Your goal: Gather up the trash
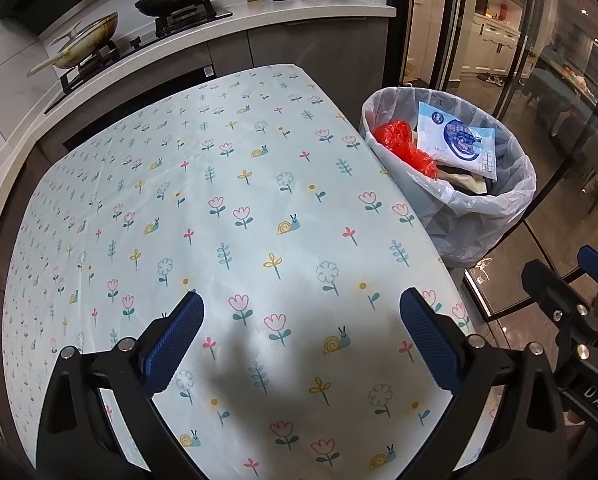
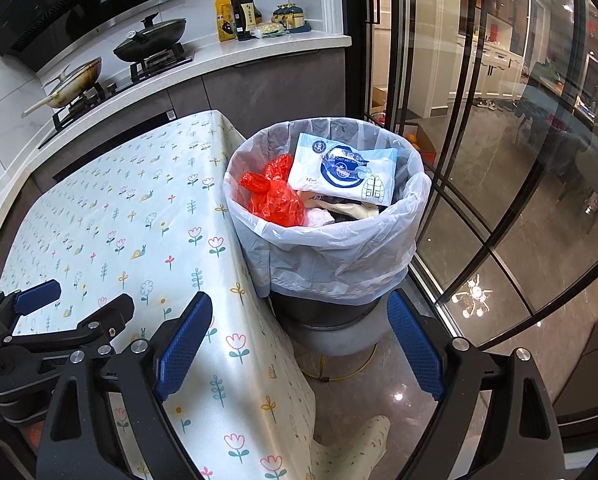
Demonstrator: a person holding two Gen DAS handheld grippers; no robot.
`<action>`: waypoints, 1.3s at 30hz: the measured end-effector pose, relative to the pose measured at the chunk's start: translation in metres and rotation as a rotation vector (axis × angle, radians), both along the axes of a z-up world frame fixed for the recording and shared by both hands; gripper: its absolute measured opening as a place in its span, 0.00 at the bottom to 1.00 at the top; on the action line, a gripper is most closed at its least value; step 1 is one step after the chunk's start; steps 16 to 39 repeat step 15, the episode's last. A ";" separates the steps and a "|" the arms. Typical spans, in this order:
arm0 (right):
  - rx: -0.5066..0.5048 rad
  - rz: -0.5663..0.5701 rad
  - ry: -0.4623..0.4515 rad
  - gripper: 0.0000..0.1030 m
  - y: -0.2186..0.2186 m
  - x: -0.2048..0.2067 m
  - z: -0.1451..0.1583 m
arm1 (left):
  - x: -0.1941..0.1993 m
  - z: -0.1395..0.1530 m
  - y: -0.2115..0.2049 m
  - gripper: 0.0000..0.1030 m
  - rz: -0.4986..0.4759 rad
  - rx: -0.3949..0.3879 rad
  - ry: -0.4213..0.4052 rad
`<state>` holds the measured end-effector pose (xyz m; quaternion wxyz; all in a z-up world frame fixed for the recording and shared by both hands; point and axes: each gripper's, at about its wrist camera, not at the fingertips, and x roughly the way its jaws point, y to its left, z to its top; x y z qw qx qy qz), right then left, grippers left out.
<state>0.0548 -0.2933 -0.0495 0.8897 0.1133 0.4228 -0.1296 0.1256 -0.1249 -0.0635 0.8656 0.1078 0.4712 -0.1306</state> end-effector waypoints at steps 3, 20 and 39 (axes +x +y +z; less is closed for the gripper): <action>0.000 0.000 -0.001 0.83 0.000 0.000 0.000 | 0.000 0.000 0.000 0.91 0.003 0.002 -0.002; 0.000 0.002 -0.006 0.83 0.002 0.001 0.002 | 0.001 0.002 0.003 0.91 0.004 -0.003 -0.011; 0.000 0.002 -0.006 0.83 0.002 0.001 0.002 | 0.001 0.002 0.003 0.91 0.004 -0.003 -0.011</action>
